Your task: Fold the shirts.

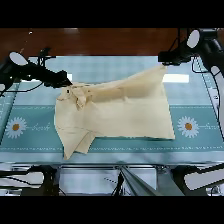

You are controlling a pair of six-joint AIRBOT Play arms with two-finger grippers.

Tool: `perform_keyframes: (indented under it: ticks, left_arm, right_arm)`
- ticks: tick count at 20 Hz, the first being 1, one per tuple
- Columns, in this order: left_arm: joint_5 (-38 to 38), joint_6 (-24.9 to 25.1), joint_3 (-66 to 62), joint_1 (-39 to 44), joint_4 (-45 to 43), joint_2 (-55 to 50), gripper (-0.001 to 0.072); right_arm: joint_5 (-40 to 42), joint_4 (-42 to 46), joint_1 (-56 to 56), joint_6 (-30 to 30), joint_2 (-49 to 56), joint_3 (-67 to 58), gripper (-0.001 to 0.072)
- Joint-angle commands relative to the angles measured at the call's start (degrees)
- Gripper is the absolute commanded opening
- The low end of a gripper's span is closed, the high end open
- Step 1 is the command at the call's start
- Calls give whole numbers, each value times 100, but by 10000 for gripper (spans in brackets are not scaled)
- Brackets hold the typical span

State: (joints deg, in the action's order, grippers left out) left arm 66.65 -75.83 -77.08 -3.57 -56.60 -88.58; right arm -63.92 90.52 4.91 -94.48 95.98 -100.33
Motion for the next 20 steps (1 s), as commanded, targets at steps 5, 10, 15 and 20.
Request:
perform_keyframes:
  ticks: [5,10,15,20]
  left_arm:
    - [2168,-197,-848,-1250,-66,103,515]
    - [2337,-20,822,-2339,-229,1029,518]
    - [2092,247,2618,-3123,-192,1257,602]
    - [1427,575,3401,-2997,-186,1226,602]
  right_arm:
    - [-1923,1379,-367,1113,-765,0,362]
    - [-2662,-111,-1401,1071,-911,636,436]
    - [-2282,-1335,-1893,1248,-1056,1663,517]
    - [-2017,-1394,-1897,1495,-1056,2295,482]
